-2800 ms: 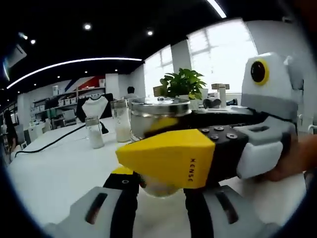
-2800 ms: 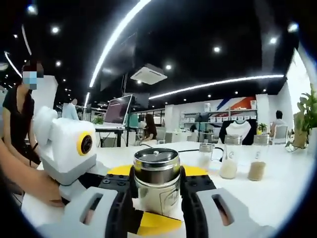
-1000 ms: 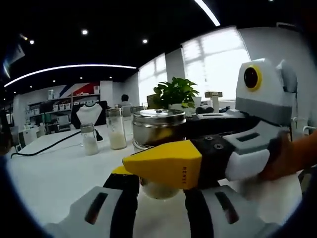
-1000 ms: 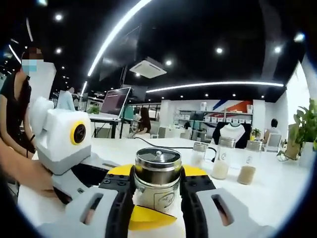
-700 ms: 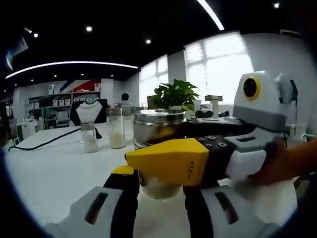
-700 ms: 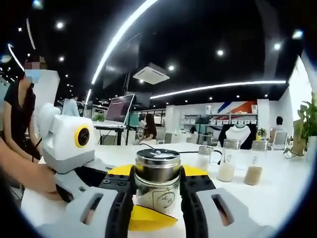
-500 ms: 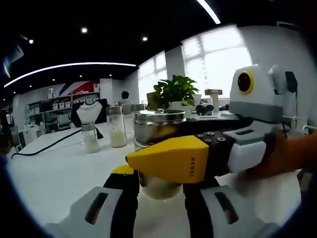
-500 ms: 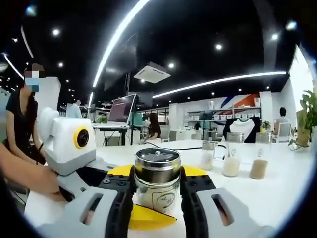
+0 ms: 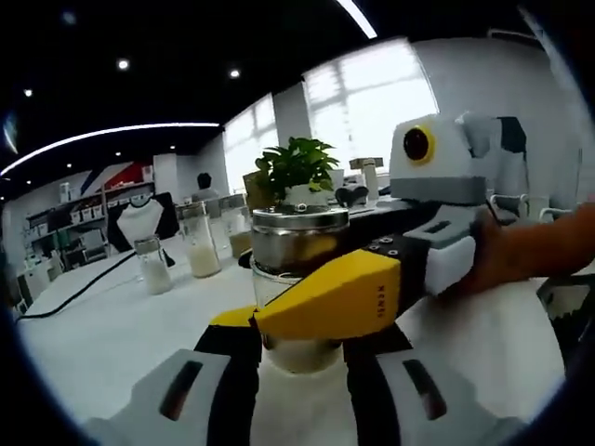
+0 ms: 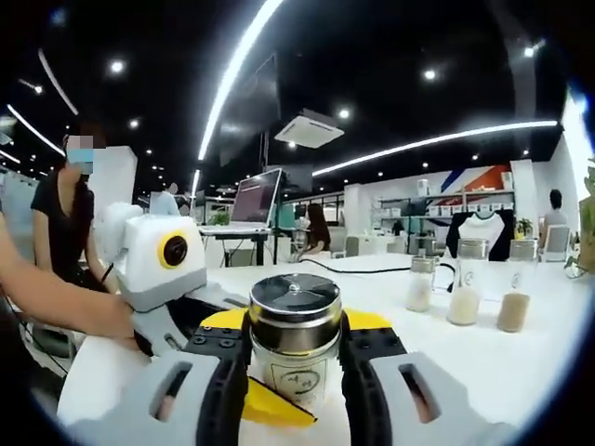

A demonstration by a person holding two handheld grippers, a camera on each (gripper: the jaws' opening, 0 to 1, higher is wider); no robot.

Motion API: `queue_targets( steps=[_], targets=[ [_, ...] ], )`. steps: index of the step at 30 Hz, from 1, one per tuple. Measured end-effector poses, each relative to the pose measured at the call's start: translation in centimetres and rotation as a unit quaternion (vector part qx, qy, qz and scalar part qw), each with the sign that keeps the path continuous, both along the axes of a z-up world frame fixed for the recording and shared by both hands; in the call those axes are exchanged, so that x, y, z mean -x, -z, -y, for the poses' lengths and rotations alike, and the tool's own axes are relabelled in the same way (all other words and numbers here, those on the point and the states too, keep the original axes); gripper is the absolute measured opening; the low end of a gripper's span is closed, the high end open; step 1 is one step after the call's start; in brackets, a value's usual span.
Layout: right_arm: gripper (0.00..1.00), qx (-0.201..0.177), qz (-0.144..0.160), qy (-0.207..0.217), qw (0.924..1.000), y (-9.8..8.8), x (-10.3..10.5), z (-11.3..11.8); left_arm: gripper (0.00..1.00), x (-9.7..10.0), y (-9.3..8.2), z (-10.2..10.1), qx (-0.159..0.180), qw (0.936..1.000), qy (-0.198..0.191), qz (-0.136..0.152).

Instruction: Rotate the seasoning bottle until the label or dispensing opening points toward the visible target arrow and the bottle remains upright within the marked orientation range

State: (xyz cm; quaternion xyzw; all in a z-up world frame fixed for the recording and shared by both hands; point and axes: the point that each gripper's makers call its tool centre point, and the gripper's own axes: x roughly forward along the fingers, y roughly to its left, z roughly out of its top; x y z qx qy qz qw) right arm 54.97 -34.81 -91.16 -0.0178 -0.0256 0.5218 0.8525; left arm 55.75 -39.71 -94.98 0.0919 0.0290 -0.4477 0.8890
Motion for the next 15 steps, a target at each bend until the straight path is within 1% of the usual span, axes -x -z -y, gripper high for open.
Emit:
queue_targets(
  steps=[2, 4, 6, 8, 9, 11, 12, 13, 14, 15],
  targets=[
    [0.35, -0.006, -0.002, -0.007, 1.0, -0.1, 0.2, 0.0, 0.36, 0.1, -0.1, -0.1, 0.005, 0.9999, 0.013, 0.0],
    [0.35, -0.003, -0.005, -0.021, 0.9998, 0.0, 0.5, -0.3, 0.36, 0.6, 0.0, -0.1, -0.003, 0.9995, 0.03, 0.006],
    [0.35, 0.013, 0.004, -0.025, 0.9996, 0.3, 0.8, -0.7, 0.36, 0.6, 0.2, -0.5, -0.007, 0.9992, 0.038, 0.001],
    [0.34, 0.023, 0.015, -0.034, 0.9991, 0.5, 1.1, -1.1, 0.36, 1.0, 0.4, -0.6, -0.007, 0.9987, 0.049, -0.008],
    [0.34, 0.024, 0.017, -0.034, 0.999, 0.5, 1.2, -1.1, 0.36, 1.1, 0.4, -0.7, -0.006, 0.9987, 0.05, -0.01],
    [0.34, 0.048, 0.045, -0.027, 0.9975, 0.4, 1.3, -1.2, 0.36, 1.4, 0.4, -0.5, -0.004, 0.9987, 0.05, -0.009],
    [0.34, 0.05, 0.054, -0.022, 0.9971, 0.4, 1.4, -1.3, 0.36, 1.4, 0.3, -0.4, -0.004, 0.9988, 0.049, -0.004],
    [0.34, 0.051, 0.05, -0.02, 0.9973, 0.5, 1.3, -1.4, 0.36, 1.4, 0.4, -0.4, -0.005, 0.9989, 0.047, -0.007],
    [0.34, 0.058, 0.052, -0.012, 0.9969, 0.6, 1.1, -1.4, 0.36, 1.2, 0.5, -0.5, -0.006, 0.999, 0.043, -0.009],
    [0.34, 0.057, 0.05, -0.007, 0.9971, 0.7, 1.0, -1.4, 0.36, 1.2, 0.5, -0.4, -0.009, 0.9992, 0.039, -0.006]
  ],
)
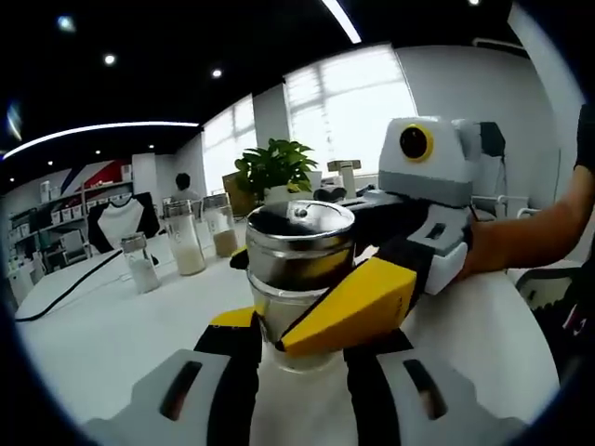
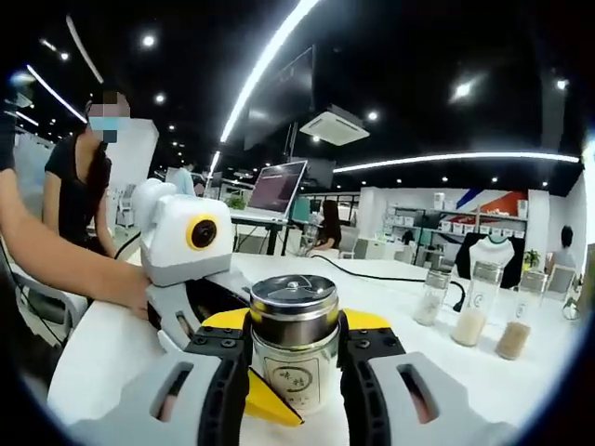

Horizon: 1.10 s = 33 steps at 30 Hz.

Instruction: Rotate the seasoning bottle until the label or dispensing opening points toward the visible target arrow and the bottle remains upright within the marked orientation range

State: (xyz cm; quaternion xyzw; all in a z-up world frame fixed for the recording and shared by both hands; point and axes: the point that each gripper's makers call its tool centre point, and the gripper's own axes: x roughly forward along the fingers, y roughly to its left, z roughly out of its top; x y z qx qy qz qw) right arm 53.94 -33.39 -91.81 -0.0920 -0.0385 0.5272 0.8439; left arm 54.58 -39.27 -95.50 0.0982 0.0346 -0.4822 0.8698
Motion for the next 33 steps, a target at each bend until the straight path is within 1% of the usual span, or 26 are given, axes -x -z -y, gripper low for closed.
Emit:
queue_targets(
  steps=[3, 5, 7, 8, 9, 11, 12, 14, 15, 16, 17, 19, 23, 26, 29, 31, 32, 33],
  targets=[
    [0.34, 0.003, -0.001, 0.013, 0.9999, 0.1, -0.3, 0.1, 0.36, -0.4, 0.1, -0.1, 0.0, 0.9999, -0.013, -0.002],
    [0.34, 0.002, 0.002, 0.023, 0.9997, -0.1, -0.4, 0.1, 0.37, -0.6, 0.0, -0.1, -0.002, 0.9998, -0.02, 0.007],
    [0.33, -0.004, 0.005, 0.028, 0.9996, -0.3, -0.8, 0.2, 0.37, -0.9, -0.3, -0.2, 0.007, 0.9996, -0.026, 0.006],
    [0.33, -0.013, 0.003, 0.037, 0.9992, -0.6, -0.9, 0.3, 0.37, -1.1, -0.5, -0.3, 0.017, 0.9993, -0.032, 0.002],
    [0.33, -0.024, -0.003, 0.048, 0.9986, -0.8, -1.1, 0.4, 0.36, -1.3, -0.6, -0.4, 0.02, 0.9991, -0.038, 0.002],
    [0.33, -0.026, -0.002, 0.055, 0.9981, -0.9, -1.2, 0.4, 0.36, -1.7, -0.7, -0.6, 0.027, 0.9975, -0.066, -0.002],
    [0.33, -0.025, 0.002, 0.061, 0.9978, -1.0, -1.3, 0.5, 0.36, -1.7, -0.9, -0.4, 0.028, 0.9971, -0.07, 0.001],
    [0.33, -0.031, 0.021, 0.098, 0.9945, -1.7, -2.0, 1.2, 0.36, -1.9, -1.4, -0.2, 0.049, 0.9945, -0.093, 0.001],
    [0.33, -0.032, 0.032, 0.098, 0.9942, -1.9, -1.7, 1.1, 0.36, -2.1, -1.5, -0.1, 0.052, 0.9937, -0.1, 0.001],
    [0.33, -0.031, 0.028, 0.101, 0.994, -1.8, -1.6, 1.1, 0.36, -2.2, -1.5, 0.1, 0.05, 0.9935, -0.102, 0.002],
    [0.33, -0.03, 0.032, 0.11, 0.993, -1.9, -1.5, 1.3, 0.36, -2.4, -1.4, 0.3, 0.049, 0.9932, -0.106, 0.005],
    [0.33, -0.037, 0.031, 0.116, 0.9921, -2.1, -2.0, 1.5, 0.36, -2.8, -1.4, 0.4, 0.037, 0.9918, -0.121, 0.019],
    [0.33, -0.069, 0.011, 0.126, 0.9896, -2.6, -2.5, 2.3, 0.36, -3.3, -1.7, 0.7, 0.051, 0.9888, -0.14, 0.013],
    [0.33, -0.088, -0.014, 0.129, 0.9876, -2.6, -2.7, 2.5, 0.36, -3.6, -1.6, 0.9, 0.048, 0.9876, -0.149, 0.014],
    [0.33, -0.086, -0.022, 0.129, 0.9876, -2.3, -3.1, 2.7, 0.36, -3.7, -1.3, 0.9, 0.043, 0.988, -0.148, 0.005],
    [0.34, -0.09, -0.026, 0.118, 0.9886, -2.2, -3.0, 2.6, 0.36, -3.6, -1.3, 0.8, 0.046, 0.9885, -0.144, -0.003],
    [0.34, -0.097, -0.023, 0.105, 0.9894, -2.4, -2.8, 2.5, 0.36, -3.5, -1.4, 0.6, 0.046, 0.9885, -0.144, -0.002],
    [0.34, -0.107, -0.019, 0.089, 0.99, -2.9, -2.5, 2.4, 0.36, -3.3, -1.7, 0.5, 0.049, 0.9887, -0.141, 0.006]
  ],
)
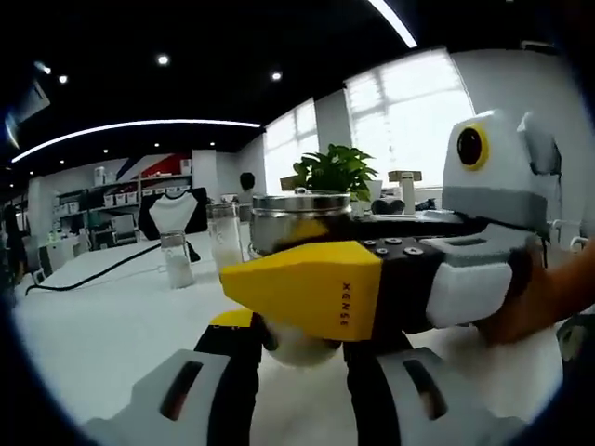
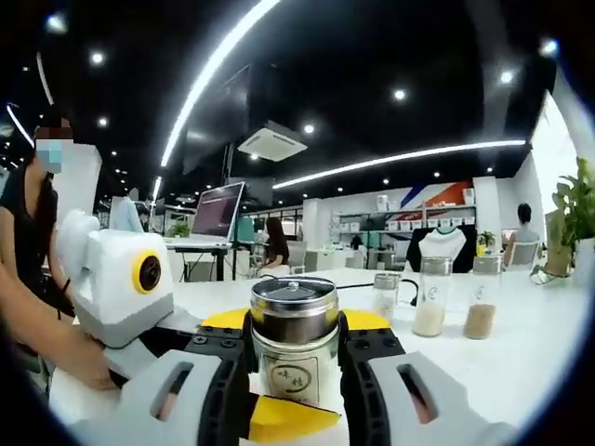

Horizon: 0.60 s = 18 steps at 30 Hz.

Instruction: Rotate the seasoning bottle until the label or dispensing opening points toward the visible target arrow and the bottle remains upright within the marked orientation range

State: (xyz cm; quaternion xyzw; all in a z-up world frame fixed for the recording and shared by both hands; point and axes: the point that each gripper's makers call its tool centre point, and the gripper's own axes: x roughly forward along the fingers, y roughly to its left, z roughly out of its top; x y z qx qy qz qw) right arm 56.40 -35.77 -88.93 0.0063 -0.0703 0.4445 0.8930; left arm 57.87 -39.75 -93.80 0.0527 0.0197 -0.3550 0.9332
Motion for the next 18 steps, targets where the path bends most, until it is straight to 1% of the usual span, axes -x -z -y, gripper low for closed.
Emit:
queue_targets(
  steps=[1, 3, 7, 8, 9, 12, 13, 14, 15, 16, 18],
  targets=[
    [0.34, -0.01, 0.009, -0.01, 0.9999, -0.4, 0.3, -0.1, 0.36, 0.3, -0.4, 0.0, 0.016, 0.9999, 0.006, 0.0],
    [0.34, -0.021, 0.008, -0.025, 0.9995, -0.6, 0.7, -0.1, 0.36, 0.4, -0.6, -0.1, 0.034, 0.9993, 0.013, -0.008],
    [0.34, -0.015, 0.003, -0.033, 0.9993, -0.3, 0.7, -0.2, 0.36, 0.8, -0.3, 0.1, 0.022, 0.9996, 0.014, -0.006],
    [0.34, -0.011, -0.004, -0.034, 0.9993, -0.2, 0.8, -0.2, 0.36, 1.1, -0.2, 0.3, 0.019, 0.9995, 0.023, -0.007],
    [0.35, -0.01, -0.005, -0.038, 0.9992, -0.2, 1.0, -0.2, 0.36, 1.4, -0.3, 0.4, 0.022, 0.9993, 0.028, -0.006],
    [0.36, -0.003, 0.005, -0.049, 0.9988, -0.4, 1.6, -0.5, 0.36, 1.9, -0.6, 0.7, 0.025, 0.9986, 0.045, 0.002],
    [0.37, 0.002, 0.012, -0.049, 0.9987, -0.5, 1.5, -0.6, 0.36, 1.9, -0.6, 0.8, 0.021, 0.9988, 0.043, 0.006],
    [0.37, 0.001, 0.011, -0.051, 0.9986, -0.5, 1.5, -0.6, 0.36, 1.8, -0.6, 0.9, 0.021, 0.9988, 0.045, 0.005],
    [0.38, -0.002, 0.009, -0.055, 0.9984, -0.6, 1.5, -0.6, 0.36, 1.8, -0.5, 1.0, 0.029, 0.9982, 0.052, 0.0],
    [0.38, -0.012, 0.003, -0.064, 0.9979, -0.8, 1.6, -0.5, 0.36, 1.9, -0.6, 1.1, 0.033, 0.9979, 0.056, -0.002],
    [0.38, -0.022, -0.001, -0.073, 0.9971, -1.1, 1.8, -0.3, 0.36, 2.3, -0.7, 1.4, 0.027, 0.9974, 0.066, 0.011]
  ],
)
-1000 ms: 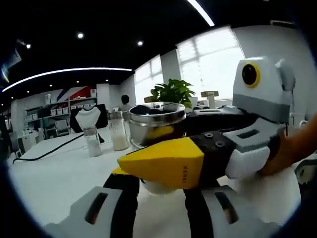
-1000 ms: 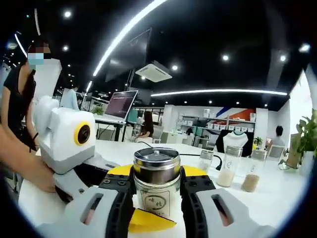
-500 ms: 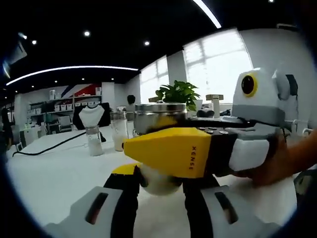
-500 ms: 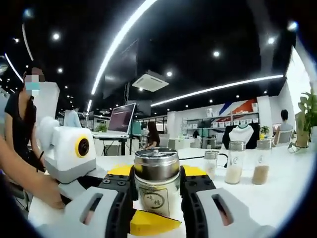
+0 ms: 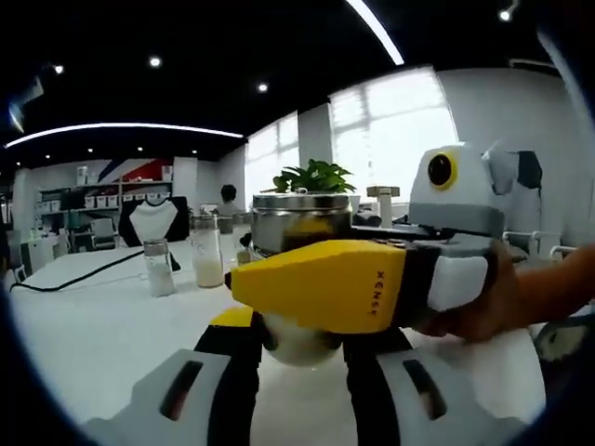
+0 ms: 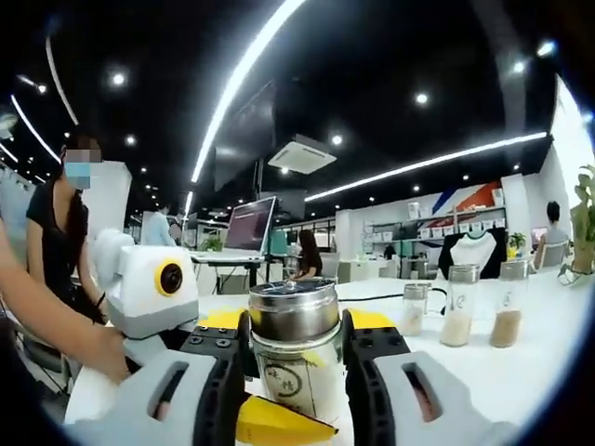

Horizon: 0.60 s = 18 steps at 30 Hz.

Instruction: Rotate the seasoning bottle until the label or dispensing opening points toward the visible target arrow and the bottle remains upright within the marked orientation range

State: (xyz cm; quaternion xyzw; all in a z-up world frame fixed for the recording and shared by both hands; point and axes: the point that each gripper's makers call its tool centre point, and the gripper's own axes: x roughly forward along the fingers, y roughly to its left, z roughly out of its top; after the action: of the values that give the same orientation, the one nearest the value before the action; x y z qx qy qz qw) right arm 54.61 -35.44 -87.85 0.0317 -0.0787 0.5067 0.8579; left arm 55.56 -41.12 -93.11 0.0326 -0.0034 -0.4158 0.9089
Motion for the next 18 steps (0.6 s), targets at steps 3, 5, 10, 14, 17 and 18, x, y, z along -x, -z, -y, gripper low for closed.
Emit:
queue_targets(
  steps=[3, 5, 10, 14, 17, 18],
  targets=[
    [0.37, 0.008, -0.003, -0.003, 1.0, 0.2, 0.3, 0.1, 0.36, 0.1, 0.3, 0.2, -0.021, 0.9997, 0.008, 0.011],
    [0.37, 0.014, -0.013, -0.007, 0.9998, 0.7, 0.4, 0.3, 0.36, 0.3, 0.5, 0.3, -0.029, 0.9994, 0.014, 0.013],
    [0.37, -0.004, -0.021, -0.016, 0.9997, 0.3, 0.6, 0.6, 0.36, 0.2, 0.1, 0.1, -0.015, 0.9995, 0.027, 0.01],
    [0.36, 0.016, -0.018, -0.026, 0.9994, 0.9, 0.9, 0.4, 0.36, 0.6, 0.5, 0.1, -0.022, 0.9987, 0.046, 0.002],
    [0.35, 0.056, 0.001, -0.021, 0.9982, 1.9, 1.0, 0.5, 0.36, 0.7, 1.1, 0.3, -0.041, 0.9972, 0.063, -0.005],
    [0.35, 0.063, 0.014, -0.011, 0.9978, 1.7, 1.0, 0.7, 0.36, 0.8, 1.2, 0.3, -0.043, 0.9969, 0.066, -0.005]
  ],
)
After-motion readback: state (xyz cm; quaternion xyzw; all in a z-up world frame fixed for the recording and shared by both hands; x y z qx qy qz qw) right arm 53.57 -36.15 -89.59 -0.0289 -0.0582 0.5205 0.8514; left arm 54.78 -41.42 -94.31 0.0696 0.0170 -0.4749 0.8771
